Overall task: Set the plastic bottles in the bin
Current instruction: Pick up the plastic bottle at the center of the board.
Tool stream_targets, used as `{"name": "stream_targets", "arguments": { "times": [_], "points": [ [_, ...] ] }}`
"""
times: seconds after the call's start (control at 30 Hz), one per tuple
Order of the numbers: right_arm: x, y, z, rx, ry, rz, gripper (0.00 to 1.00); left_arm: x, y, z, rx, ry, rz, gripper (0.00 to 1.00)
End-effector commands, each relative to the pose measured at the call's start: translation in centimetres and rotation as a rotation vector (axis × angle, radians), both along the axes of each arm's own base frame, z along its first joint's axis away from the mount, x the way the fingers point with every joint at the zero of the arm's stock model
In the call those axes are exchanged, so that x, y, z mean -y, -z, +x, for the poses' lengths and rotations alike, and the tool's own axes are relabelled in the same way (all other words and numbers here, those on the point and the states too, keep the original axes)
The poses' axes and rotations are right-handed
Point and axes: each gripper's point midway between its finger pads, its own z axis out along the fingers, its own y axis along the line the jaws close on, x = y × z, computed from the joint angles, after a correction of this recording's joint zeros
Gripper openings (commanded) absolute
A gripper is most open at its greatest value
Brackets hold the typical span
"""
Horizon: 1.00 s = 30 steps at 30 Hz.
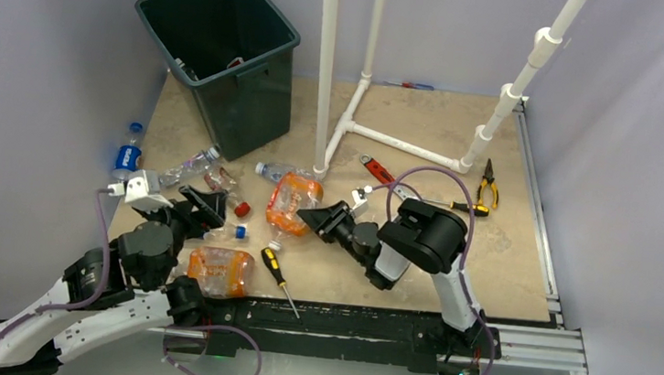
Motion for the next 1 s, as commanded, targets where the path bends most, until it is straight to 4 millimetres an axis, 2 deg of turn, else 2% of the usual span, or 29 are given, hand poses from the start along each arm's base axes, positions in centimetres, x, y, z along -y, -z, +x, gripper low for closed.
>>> {"name": "stream_targets", "arguments": {
  "times": [0.0, 0.13, 0.23, 0.37, 0.5, 0.6, 0.7, 0.8, 0.83, 0.97],
  "points": [
    [3.8, -9.6, -2.6, 0.270, -0.019, 0.240, 0.18, 1.8, -1.7, 0.8, 0.022, 0.039, 0.021, 0.86],
    [6.4, -10.9, -4.9, 0.366, -0.039, 0.154, 0.15, 4.6, -3.1, 1.7, 0.051, 0.124, 0.099, 0.86],
    [7.9, -11.3, -6.6, 0.397, -0.069, 0.112, 0.11, 6.4, -3.4, 2.5, 0.054, 0.163, 0.148, 0.88],
    [9.9, -13.3, -7.8, 0.477, -0.071, 0.093, 0.07, 9.4, -4.1, 3.0, 0.100, 0.257, 0.139, 0.89],
    [8.9, -14.2, -8.4, 0.522, -0.153, -0.022, 0.02, 13.5, -5.6, 1.7, 0.206, 0.480, 0.110, 0.90],
    [7.9, -14.3, -7.0, 0.530, -0.186, -0.272, 0.00, 16.1, -6.2, -0.2, 0.278, 0.663, 0.083, 0.90],
    [8.7, -15.4, -7.4, 0.578, -0.223, -0.427, 0.00, 16.9, -6.4, -1.1, 0.297, 0.731, 0.088, 0.90],
    [9.9, -17.1, -8.2, 0.621, -0.240, -0.486, 0.00, 17.0, -7.0, -1.5, 0.330, 0.766, 0.115, 0.91],
    [9.9, -18.3, -8.5, 0.644, -0.255, -0.492, 0.00, 17.2, -7.2, -1.8, 0.345, 0.786, 0.124, 0.92],
    [10.1, -19.2, -9.5, 0.668, -0.356, -0.591, 0.00, 18.2, -8.6, -2.9, 0.427, 0.871, 0.143, 0.94]
  ]
}}
